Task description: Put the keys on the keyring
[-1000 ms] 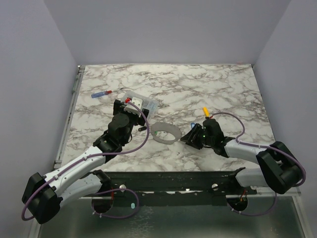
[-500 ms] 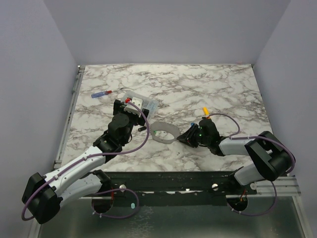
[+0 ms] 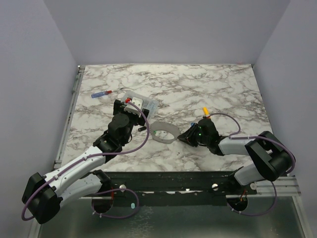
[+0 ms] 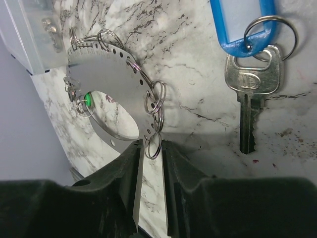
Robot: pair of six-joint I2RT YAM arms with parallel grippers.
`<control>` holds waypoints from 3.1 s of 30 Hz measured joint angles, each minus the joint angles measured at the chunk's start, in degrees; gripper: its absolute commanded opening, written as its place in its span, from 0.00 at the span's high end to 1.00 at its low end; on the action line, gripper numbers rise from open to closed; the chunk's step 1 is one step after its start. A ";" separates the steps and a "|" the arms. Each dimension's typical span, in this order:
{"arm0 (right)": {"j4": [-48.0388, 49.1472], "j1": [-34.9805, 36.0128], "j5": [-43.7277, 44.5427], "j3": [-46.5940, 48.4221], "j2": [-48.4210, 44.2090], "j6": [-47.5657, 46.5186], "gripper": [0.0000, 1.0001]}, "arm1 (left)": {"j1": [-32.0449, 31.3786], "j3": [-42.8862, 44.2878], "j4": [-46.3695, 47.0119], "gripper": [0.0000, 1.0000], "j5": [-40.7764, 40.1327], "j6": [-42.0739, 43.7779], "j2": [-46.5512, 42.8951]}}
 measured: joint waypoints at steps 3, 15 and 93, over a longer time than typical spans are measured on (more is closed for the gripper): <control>-0.39 0.00 0.24 0.44 0.11 -0.90 0.68 | 0.00 0.00 0.00 0.04 0.00 0.00 0.00; -8.74 0.00 2.34 0.66 -16.76 -25.27 0.30 | 0.00 0.00 0.00 0.04 0.07 0.15 0.00; -11.72 25.62 1.22 9.44 -0.42 -84.28 0.49 | 0.00 0.00 0.00 0.04 0.63 0.20 -0.63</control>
